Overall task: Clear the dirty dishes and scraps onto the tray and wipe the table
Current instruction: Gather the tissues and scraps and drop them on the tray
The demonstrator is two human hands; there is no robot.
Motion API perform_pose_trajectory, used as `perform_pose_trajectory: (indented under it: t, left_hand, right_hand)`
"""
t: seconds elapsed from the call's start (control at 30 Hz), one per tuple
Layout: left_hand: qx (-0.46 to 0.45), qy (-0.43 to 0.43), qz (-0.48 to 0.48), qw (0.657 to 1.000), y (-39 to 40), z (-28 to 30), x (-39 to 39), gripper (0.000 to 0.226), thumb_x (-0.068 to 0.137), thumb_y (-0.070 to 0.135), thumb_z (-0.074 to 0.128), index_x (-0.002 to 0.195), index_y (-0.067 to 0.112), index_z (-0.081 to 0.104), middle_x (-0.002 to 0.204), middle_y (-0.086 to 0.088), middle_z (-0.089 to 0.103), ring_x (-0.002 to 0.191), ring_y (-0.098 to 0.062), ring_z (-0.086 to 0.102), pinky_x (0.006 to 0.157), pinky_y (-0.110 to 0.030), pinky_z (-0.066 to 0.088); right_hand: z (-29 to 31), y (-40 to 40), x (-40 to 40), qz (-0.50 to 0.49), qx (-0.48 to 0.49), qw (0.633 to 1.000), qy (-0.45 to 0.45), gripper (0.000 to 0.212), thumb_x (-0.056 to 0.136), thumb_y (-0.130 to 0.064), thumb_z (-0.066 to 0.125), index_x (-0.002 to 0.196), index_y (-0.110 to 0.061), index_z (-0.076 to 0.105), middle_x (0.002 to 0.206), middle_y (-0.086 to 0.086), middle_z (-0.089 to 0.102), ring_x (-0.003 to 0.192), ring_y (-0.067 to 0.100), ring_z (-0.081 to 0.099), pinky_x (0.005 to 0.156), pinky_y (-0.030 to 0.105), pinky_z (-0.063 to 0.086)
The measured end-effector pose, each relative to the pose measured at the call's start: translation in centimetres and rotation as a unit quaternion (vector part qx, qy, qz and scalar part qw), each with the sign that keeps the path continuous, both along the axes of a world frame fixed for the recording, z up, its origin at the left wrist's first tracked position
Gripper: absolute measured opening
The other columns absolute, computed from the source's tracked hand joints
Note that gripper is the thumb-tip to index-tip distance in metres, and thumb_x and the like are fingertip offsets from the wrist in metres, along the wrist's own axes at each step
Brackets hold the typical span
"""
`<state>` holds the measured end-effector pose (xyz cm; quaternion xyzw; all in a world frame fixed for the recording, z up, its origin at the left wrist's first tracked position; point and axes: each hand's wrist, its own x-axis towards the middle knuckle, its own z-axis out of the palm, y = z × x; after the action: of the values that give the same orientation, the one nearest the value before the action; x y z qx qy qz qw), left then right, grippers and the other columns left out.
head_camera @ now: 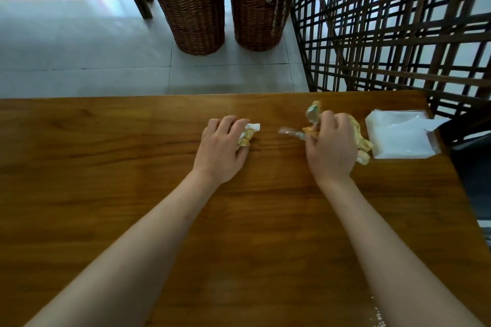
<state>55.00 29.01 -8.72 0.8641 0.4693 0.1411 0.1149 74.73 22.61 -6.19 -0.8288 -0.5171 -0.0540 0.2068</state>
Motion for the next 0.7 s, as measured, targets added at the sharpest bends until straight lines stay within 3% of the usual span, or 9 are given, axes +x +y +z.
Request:
perform_pose_trajectory:
  t: [0.07, 0.2, 0.3, 0.53, 0.7]
  left_hand:
    - [0.001, 0.002, 0.001, 1.000, 0.0, 0.0, 0.0, 0.044, 0.086, 0.029, 0.055, 0.129, 0.018, 0.050, 0.128, -0.006, 0.053, 0.114, -0.027, 0.043, 0.093, -0.038, 0.041]
    - [0.001, 0.005, 0.004, 1.000, 0.1, -0.1, 0.0, 0.043, 0.087, 0.029, 0.054, 0.129, 0.020, 0.050, 0.128, -0.005, 0.053, 0.114, -0.026, 0.043, 0.094, -0.039, 0.041]
    - [-0.001, 0.009, 0.005, 1.000, 0.0, -0.2, 0.0, 0.043, 0.087, 0.029, 0.054, 0.129, 0.020, 0.050, 0.128, -0.004, 0.053, 0.114, -0.026, 0.043, 0.095, -0.038, 0.041]
    - [0.007, 0.007, 0.007, 1.000, 0.0, -0.2, 0.0, 0.040, 0.087, 0.027, 0.055, 0.126, 0.020, 0.050, 0.126, -0.005, 0.053, 0.108, -0.025, 0.045, 0.089, -0.036, 0.043]
    - [0.021, 0.051, 0.021, 0.998, -1.3, 0.8, 0.6, 0.031, 0.088, 0.022, 0.059, 0.117, 0.014, 0.054, 0.108, -0.013, 0.057, 0.076, -0.025, 0.059, 0.055, -0.027, 0.044]
  right_hand:
    - [0.4, 0.1, 1.4, -0.048, -0.008, 0.999, -0.016, 0.021, 0.085, -0.017, 0.063, 0.100, -0.009, 0.052, 0.101, 0.014, 0.050, 0.081, 0.022, 0.047, 0.056, 0.022, 0.031]
    - [-0.1, 0.0, 2.9, -0.150, -0.134, 0.980, 0.013, 0.026, 0.090, -0.025, 0.053, 0.113, -0.017, 0.045, 0.122, 0.019, 0.039, 0.100, 0.036, 0.048, 0.065, 0.034, 0.038]
    - [-0.5, -0.4, 2.6, -0.168, -0.169, 0.970, 0.040, 0.032, 0.091, -0.028, 0.053, 0.120, -0.020, 0.041, 0.132, 0.021, 0.034, 0.112, 0.043, 0.043, 0.076, 0.042, 0.046]
    - [-0.4, 0.1, 4.7, -0.115, -0.168, 0.979, 0.011, 0.020, 0.096, -0.018, 0.046, 0.114, -0.009, 0.047, 0.109, 0.021, 0.050, 0.087, 0.034, 0.057, 0.064, 0.036, 0.044]
    - [0.4, -0.2, 4.1, -0.093, -0.203, 0.974, 0.041, 0.018, 0.096, -0.017, 0.047, 0.111, -0.009, 0.051, 0.097, 0.014, 0.059, 0.085, 0.028, 0.055, 0.062, 0.034, 0.040]
